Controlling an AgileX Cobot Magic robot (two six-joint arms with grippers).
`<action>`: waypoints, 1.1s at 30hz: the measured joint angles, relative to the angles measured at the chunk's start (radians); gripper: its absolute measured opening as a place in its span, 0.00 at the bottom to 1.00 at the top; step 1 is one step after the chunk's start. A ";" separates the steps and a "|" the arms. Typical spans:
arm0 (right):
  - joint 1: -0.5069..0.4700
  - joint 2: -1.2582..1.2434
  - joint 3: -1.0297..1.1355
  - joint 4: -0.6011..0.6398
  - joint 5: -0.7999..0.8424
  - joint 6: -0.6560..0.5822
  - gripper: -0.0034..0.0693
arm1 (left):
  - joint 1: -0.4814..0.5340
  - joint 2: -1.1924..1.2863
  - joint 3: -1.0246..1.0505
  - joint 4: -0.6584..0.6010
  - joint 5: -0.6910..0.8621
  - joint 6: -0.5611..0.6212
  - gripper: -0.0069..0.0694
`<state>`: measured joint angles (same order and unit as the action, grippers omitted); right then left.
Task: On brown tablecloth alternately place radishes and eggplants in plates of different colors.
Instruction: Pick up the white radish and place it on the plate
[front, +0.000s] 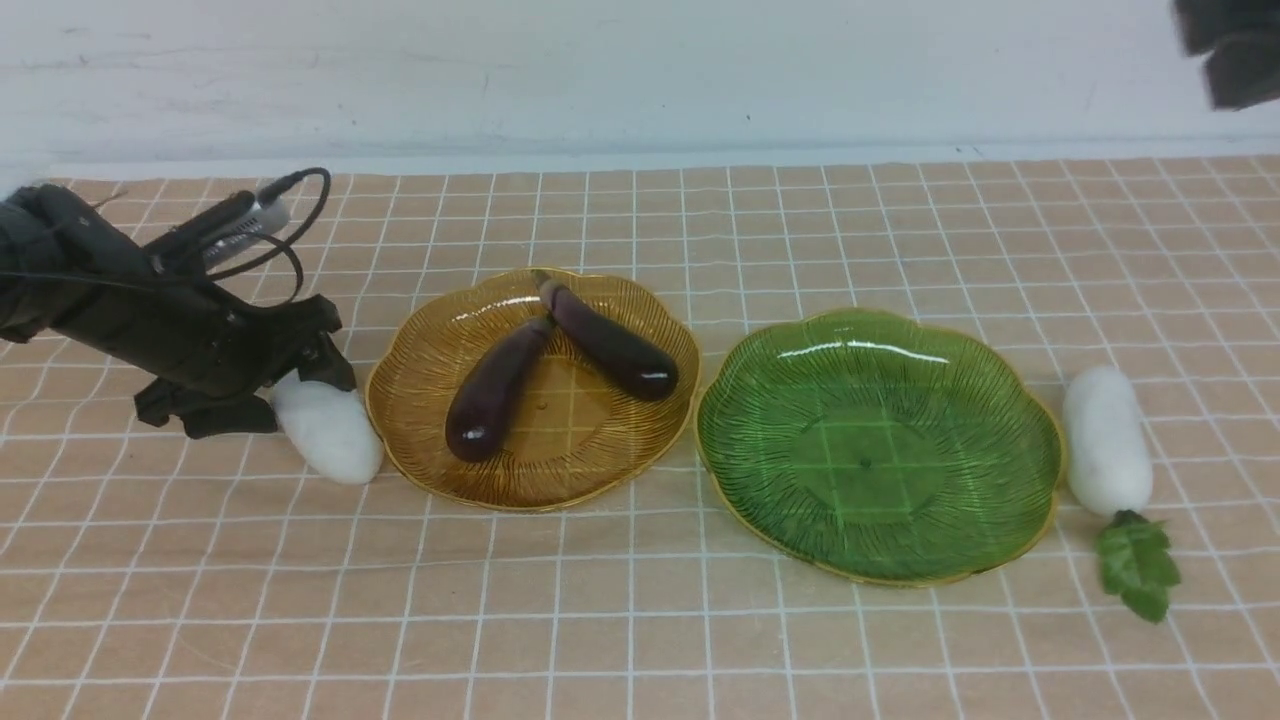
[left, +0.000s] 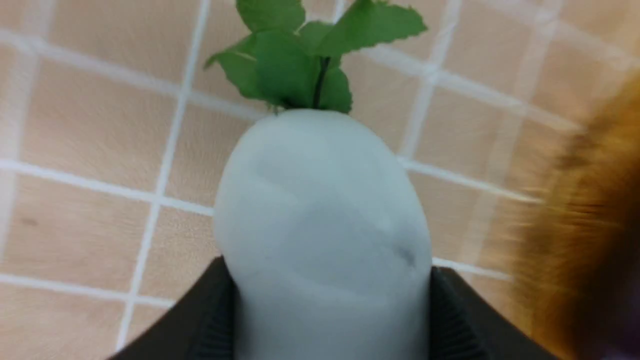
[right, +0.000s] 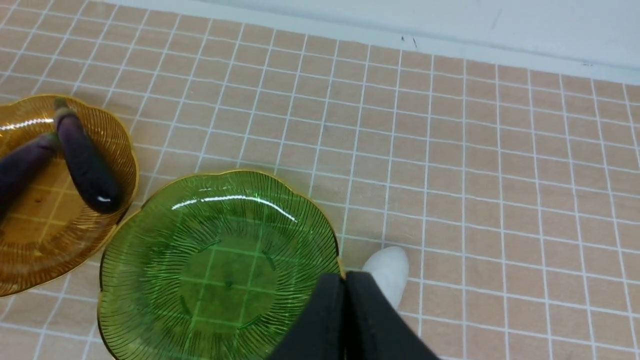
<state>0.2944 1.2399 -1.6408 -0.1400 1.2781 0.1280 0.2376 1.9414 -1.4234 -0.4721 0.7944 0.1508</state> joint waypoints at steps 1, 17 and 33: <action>0.000 0.000 0.000 0.001 0.000 0.005 0.03 | 0.003 -0.029 -0.018 0.003 0.026 0.010 0.58; -0.050 -0.001 0.022 -0.126 0.000 0.067 0.03 | -0.686 -0.078 -0.063 -0.401 -0.139 0.280 0.58; -0.214 0.014 0.233 -0.049 -0.003 0.016 0.03 | -0.760 0.160 -0.232 -0.404 -0.148 0.257 0.89</action>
<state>0.0808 1.2535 -1.4083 -0.1893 1.2747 0.1443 -0.5221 2.1017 -1.6550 -0.8757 0.6463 0.4083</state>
